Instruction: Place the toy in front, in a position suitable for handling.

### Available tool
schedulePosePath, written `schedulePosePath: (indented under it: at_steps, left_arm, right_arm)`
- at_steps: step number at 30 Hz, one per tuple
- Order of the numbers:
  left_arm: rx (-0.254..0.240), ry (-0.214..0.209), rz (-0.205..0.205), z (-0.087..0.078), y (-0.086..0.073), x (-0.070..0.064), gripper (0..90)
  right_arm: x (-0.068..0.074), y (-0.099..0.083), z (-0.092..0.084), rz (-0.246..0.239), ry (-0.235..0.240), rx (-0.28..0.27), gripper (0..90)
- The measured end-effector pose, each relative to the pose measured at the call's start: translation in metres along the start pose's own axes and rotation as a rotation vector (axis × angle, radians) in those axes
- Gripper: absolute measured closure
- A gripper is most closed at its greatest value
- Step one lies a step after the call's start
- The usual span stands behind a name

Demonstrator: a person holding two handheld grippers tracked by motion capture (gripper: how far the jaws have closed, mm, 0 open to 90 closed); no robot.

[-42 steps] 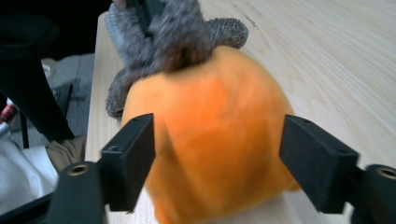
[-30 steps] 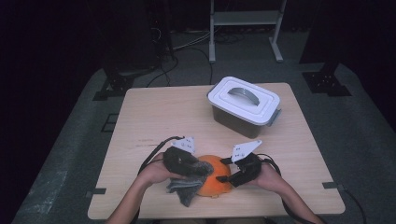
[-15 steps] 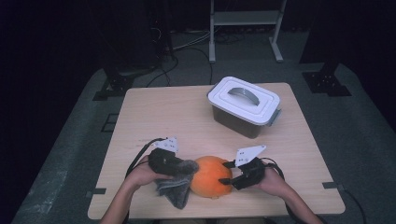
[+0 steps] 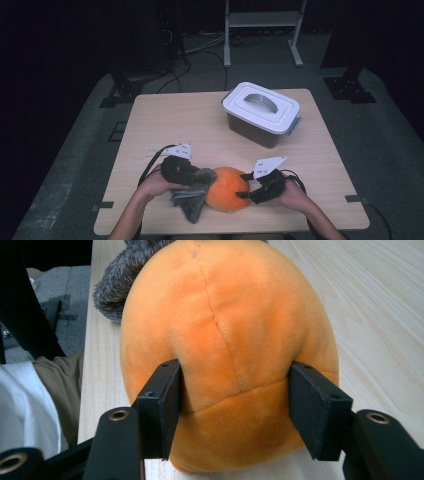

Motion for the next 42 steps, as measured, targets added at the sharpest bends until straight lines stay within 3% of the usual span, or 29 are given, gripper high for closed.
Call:
schedulePosePath:
  at_steps: [3, 6, 11, 16, 22, 28, 32, 36, 39, 42]
  left_arm:
    - [-0.002, -0.014, 0.007, 0.004, 0.002, -0.004, 74.7]
    - [0.039, 0.002, 0.011, 0.007, -0.005, -0.003, 74.8]
    - [0.016, 0.026, -0.05, -0.002, -0.021, 0.005, 74.2]
    - [0.026, 0.046, -0.065, -0.006, -0.028, 0.008, 74.3]
    - [0.01, 0.034, -0.039, -0.004, -0.019, 0.004, 74.3]
    - [-0.019, -0.014, 0.006, 0.005, 0.003, -0.005, 74.3]
    - [0.042, -0.008, 0.04, 0.015, 0.005, -0.008, 74.4]
    - [0.085, -0.008, 0.03, 0.017, -0.003, -0.01, 74.8]
    - [0.081, -0.015, 0.027, 0.016, -0.006, -0.01, 74.9]
    - [0.083, -0.029, 0.031, 0.016, -0.007, -0.012, 74.9]
  right_arm:
    - [0.0, -0.002, -0.002, 0.003, 0.001, -0.003, 40.5]
    - [0.001, -0.002, -0.002, -0.002, 0.009, -0.002, 40.5]
    - [0.004, 0.0, 0.0, -0.02, 0.017, 0.011, 41.1]
    - [0.006, 0.0, -0.001, -0.027, 0.017, 0.015, 41.1]
    - [0.006, 0.002, -0.001, -0.032, 0.017, 0.029, 41.1]
    - [0.011, 0.004, 0.0, -0.056, 0.018, 0.033, 41.3]
    - [0.015, 0.006, 0.001, -0.078, 0.019, 0.041, 41.3]
    - [0.013, 0.008, 0.0, -0.071, 0.041, 0.03, 34.6]
    - [0.005, 0.014, -0.002, -0.006, 0.053, -0.008, 26.6]
    - [-0.007, 0.018, -0.004, 0.023, 0.033, -0.028, 21.3]
Point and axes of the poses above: each handheld gripper's, and its own axes: z roughly forward along the jaws, y roughly out of its top, x roughly to its left, the point moved 1 cm from there along z, roughly forward along the jaws, and after that the axes turned 14 degrees about -x, right-handed, at the moved point
